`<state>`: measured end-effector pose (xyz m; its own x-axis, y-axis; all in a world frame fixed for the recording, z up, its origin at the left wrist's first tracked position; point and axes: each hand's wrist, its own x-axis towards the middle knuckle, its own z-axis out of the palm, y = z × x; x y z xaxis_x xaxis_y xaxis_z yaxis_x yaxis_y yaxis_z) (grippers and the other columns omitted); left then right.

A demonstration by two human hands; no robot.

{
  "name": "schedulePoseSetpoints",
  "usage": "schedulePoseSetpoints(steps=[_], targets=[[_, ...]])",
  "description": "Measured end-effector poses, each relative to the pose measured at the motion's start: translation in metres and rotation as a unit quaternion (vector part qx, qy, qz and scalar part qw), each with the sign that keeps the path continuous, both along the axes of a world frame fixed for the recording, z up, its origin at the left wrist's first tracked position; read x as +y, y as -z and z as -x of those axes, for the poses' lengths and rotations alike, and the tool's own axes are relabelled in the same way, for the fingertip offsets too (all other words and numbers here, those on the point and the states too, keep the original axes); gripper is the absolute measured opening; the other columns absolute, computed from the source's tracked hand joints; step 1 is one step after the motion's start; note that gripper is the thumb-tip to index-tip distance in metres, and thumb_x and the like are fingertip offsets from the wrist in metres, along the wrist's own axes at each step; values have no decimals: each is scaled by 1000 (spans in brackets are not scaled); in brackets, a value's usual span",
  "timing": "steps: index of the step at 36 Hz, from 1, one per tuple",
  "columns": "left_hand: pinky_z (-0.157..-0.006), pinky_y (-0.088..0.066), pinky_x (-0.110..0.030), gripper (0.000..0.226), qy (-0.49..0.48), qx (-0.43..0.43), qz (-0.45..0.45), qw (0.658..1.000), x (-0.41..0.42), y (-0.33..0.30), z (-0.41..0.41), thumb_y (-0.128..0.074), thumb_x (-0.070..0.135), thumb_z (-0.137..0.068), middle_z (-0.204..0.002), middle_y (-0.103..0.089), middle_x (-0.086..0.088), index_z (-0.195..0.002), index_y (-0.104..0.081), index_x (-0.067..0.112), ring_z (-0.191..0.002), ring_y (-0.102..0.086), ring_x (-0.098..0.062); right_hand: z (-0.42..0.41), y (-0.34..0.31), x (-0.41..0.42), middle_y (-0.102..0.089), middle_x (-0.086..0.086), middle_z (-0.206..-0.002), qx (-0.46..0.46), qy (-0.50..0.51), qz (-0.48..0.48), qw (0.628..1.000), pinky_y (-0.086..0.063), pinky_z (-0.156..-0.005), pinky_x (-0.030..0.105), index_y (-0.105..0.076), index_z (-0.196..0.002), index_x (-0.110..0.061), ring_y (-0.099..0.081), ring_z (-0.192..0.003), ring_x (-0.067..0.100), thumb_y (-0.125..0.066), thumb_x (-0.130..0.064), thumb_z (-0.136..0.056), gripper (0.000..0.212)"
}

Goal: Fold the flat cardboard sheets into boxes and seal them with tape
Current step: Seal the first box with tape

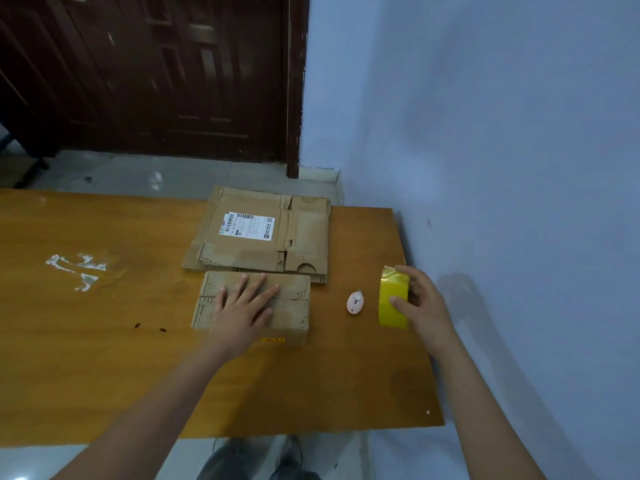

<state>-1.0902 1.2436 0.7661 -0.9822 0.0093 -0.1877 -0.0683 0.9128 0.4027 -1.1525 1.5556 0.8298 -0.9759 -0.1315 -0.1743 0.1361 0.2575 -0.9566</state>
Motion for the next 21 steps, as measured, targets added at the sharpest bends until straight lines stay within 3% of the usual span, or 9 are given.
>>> schedulePoseSetpoints(steps=[2, 5, 9, 12, 15, 18, 21], targets=[[-114, 9, -40, 48, -17, -17, -35, 999, 0, -5, 2, -28, 50, -98, -157, -7, 16, -145, -27, 42, -145, 9, -11, -13, -19, -6, -63, -5, -115, 4, -24, 35, 999, -56, -77, 33, -53, -117, -37, -64, -95, 9, -63, 5, -84, 54], [-115, 3, -38, 44, -66, 5, -122, 990, -1, -17, 3, -48, 33, -97, -154, -25, 11, -140, -39, 35, -145, -7, -11, -28, -43, -20, -66, 2, -111, 1, -63, 67, 996, -56, -79, 35, -51, -125, -29, -64, -97, 16, -62, 6, -84, 54], [-114, -19, -44, 44, -116, 57, -200, 971, 7, -52, 5, -52, 40, -93, -141, -42, 8, -136, -45, 31, -135, -27, -15, -42, -63, -42, -66, 12, -109, -6, -123, 109, 986, -55, -77, 35, -51, -126, -28, -63, -93, 21, -62, 7, -84, 57], [-110, -32, -37, 47, -65, 39, -370, 926, 16, -94, 3, -54, 44, -90, -140, -39, 14, -135, -44, 35, -128, -35, -6, -49, -73, -62, -68, 9, -104, -24, -147, 148, 978, -54, -72, 30, -50, -128, -27, -63, -91, 16, -66, -1, -77, 59], [-103, -40, -28, 48, 1, 36, -468, 883, 15, -125, 0, -56, 41, -86, -137, -45, 17, -132, -47, 38, -124, -43, -4, -50, -80, -82, -69, 10, -104, -48, -176, 173, 968, -53, -70, 30, -49, -129, -28, -64, -91, 19, -68, -3, -74, 63], [-92, -43, -15, 46, 40, 24, -530, 847, 5, -140, -2, -51, 22, -84, -128, -54, 0, -129, -51, 21, -117, -51, -5, -50, -83, -101, -66, 17, -109, -79, -203, 202, 955, -54, -74, 36, -51, -129, -30, -63, -94, 27, -75, -9, -70, 67], [-87, -45, -18, 47, 45, 31, -552, 832, -8, -144, -6, -48, 13, -80, -114, -58, -4, -127, -52, 7, -107, -56, -12, -50, -87, -119, -63, 19, -110, -105, -225, 218, 944, -54, -75, 37, -53, -127, -32, -61, -96, 29, -78, -15, -65, 70]])
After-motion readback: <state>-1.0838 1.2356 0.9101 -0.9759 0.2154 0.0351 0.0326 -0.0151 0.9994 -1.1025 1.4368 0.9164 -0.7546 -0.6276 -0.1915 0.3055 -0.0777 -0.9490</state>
